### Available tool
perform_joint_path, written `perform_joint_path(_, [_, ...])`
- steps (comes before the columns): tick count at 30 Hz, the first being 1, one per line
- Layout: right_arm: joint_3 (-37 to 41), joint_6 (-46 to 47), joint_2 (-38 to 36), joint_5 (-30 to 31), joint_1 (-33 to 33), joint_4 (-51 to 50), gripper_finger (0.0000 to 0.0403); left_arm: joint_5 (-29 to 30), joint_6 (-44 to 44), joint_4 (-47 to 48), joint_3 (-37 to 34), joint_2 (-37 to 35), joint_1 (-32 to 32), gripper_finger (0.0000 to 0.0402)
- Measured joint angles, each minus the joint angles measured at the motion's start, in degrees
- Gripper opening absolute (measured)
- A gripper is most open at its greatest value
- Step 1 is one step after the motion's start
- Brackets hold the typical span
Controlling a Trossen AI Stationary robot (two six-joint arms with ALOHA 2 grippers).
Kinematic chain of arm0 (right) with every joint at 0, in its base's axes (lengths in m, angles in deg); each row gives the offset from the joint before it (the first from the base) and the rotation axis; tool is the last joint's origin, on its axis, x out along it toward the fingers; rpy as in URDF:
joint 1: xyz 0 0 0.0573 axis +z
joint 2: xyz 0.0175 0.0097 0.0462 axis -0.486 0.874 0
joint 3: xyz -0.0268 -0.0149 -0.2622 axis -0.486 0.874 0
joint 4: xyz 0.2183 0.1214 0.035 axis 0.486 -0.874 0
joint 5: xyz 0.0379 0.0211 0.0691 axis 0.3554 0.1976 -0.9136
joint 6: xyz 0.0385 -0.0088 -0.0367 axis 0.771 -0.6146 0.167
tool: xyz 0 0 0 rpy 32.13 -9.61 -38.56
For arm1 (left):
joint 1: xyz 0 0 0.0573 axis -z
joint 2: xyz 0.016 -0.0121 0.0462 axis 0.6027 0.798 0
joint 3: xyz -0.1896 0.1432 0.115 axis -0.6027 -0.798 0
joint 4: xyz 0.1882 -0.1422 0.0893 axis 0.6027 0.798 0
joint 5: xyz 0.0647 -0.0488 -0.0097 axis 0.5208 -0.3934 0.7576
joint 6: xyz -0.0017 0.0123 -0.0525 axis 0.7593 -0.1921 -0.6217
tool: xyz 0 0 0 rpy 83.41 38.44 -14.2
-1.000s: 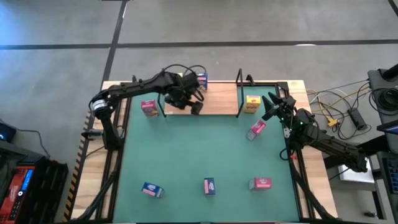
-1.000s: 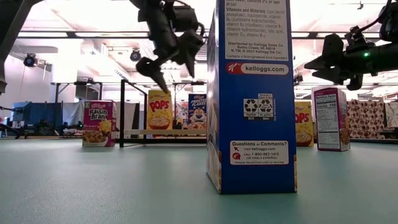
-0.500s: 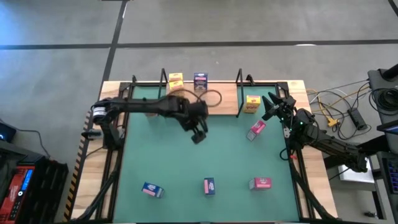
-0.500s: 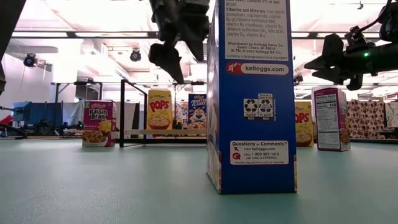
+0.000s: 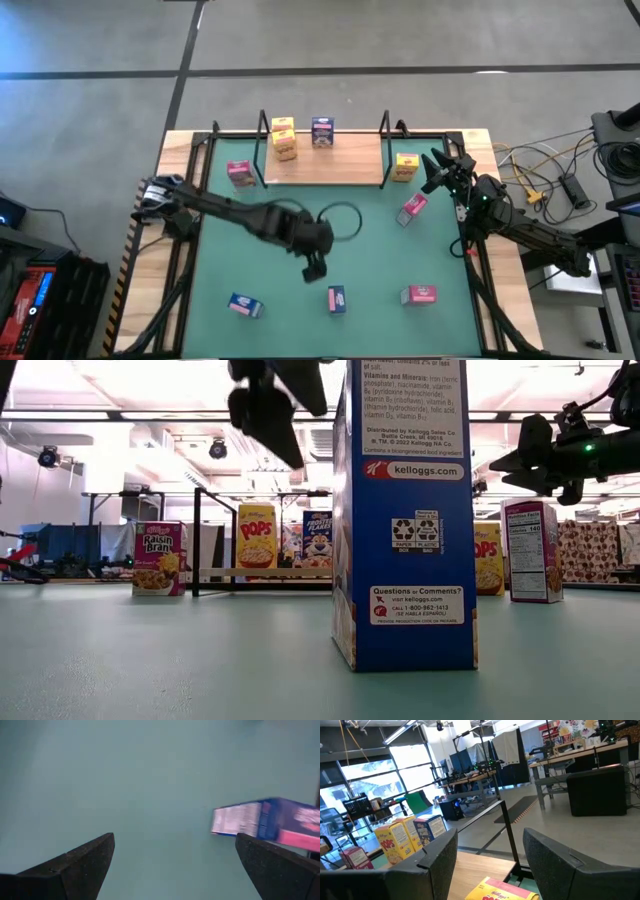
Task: Stack cereal on shelf
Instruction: Put the left blue cereal box on the shelf aligned with the other blue cereal box
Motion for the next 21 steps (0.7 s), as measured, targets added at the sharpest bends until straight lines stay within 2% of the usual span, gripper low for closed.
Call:
perform_joint_path(6, [0.01,0.0,-0.01,0.0,0.0,0.0,0.0215,4.82,-0.79,-1.55,-0.09,0.0,6.0,0.0398])
perform_joint_path(9, [0.0,0.0,0.0,0.0,0.01,0.01,0.0215,7.47,-4.15,0.09,-0.09,0.0,8.25,0.0398])
perform_joint_path(12, [-0.01,0.0,-0.01,0.0,0.0,0.01,0.0215,10.92,-12.98,5.44,-0.09,0.01,10.35,0.0398])
perform_joint_path(15, [-0.01,0.0,0.0,0.0,0.01,0.01,0.0215,12.28,-25.5,12.44,-0.09,0.02,11.91,0.0398])
perform_joint_path(18, [-0.01,0.0,0.0,0.0,0.02,0.01,0.0215,10.82,-38.82,21.13,-0.13,-0.07,12.69,0.0398])
perform_joint_path(21, [0.0,0.0,-0.01,0.0,0.0,0.01,0.0215,7.32,-48.34,26.96,-0.13,-0.11,13.36,0.0398])
